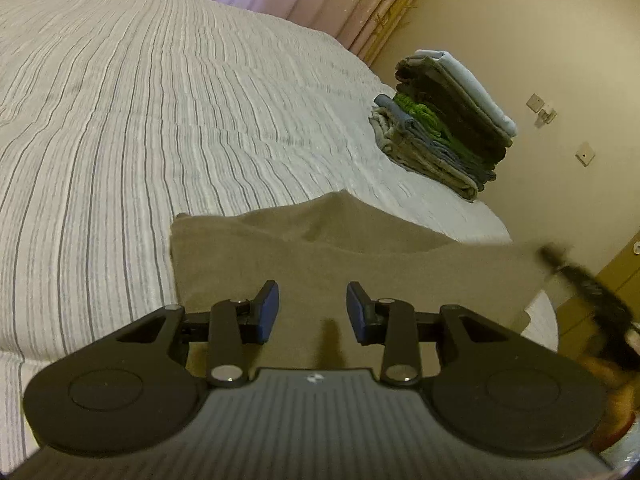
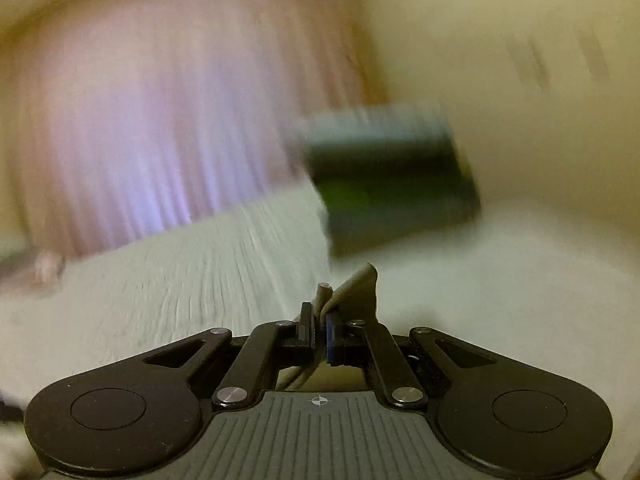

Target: Fold clothes

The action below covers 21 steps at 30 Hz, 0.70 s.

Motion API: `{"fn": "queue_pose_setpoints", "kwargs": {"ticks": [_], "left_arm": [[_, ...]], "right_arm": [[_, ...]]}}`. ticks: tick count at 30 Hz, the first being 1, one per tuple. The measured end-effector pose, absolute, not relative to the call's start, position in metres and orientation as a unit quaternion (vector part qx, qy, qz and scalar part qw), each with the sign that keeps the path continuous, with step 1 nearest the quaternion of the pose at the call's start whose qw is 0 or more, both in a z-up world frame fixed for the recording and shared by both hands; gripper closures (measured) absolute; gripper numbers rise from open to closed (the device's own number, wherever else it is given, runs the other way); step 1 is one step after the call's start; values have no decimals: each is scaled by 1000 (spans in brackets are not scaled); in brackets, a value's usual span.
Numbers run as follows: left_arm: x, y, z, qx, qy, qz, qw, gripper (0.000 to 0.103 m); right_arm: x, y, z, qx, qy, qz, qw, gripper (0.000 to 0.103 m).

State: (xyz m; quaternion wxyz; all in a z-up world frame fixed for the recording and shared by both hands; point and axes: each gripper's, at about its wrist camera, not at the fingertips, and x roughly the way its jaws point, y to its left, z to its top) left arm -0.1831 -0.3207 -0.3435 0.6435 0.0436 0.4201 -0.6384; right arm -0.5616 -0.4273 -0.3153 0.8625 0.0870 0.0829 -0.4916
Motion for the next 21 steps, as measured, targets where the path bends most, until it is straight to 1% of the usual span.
{"fn": "queue_pose_setpoints", "kwargs": {"ticks": [1, 2, 4, 6, 7, 10, 12, 15, 16, 19, 21], "left_arm": [[-184, -322, -346, 45, 422, -637, 643, 72], [-185, -323, -348, 47, 424, -636, 643, 72], [-187, -325, -352, 51, 429, -633, 643, 72], [-190, -326, -353, 58, 426, -633, 644, 72], [-191, -326, -353, 62, 423, -633, 645, 72], [-191, -328, -352, 61, 425, -630, 647, 72], [-190, -328, -350, 56, 423, -630, 649, 71], [-192, -329, -351, 58, 421, -630, 650, 71], [-193, -330, -353, 62, 423, -629, 649, 71], [-197, -332, -357, 72, 422, -627, 651, 71], [-199, -332, -358, 78, 418, -626, 653, 72]], "right_arm": [[-560, -427, -320, 79, 108, -496, 858, 100], [-562, -435, -331, 106, 133, -502, 848, 100], [-576, -460, -368, 218, 175, -513, 811, 100], [-594, -468, -392, 299, 152, -505, 795, 100], [-599, -468, -394, 309, 142, -504, 794, 100], [-598, -461, -376, 269, 131, -509, 807, 100], [-585, -463, -356, 209, 123, -517, 821, 100], [-572, -460, -346, 122, 115, -546, 821, 100], [-573, -464, -352, 127, 126, -555, 813, 100], [-578, -484, -385, 207, 164, -557, 787, 100], [-582, -481, -392, 218, 156, -558, 786, 100]]}}
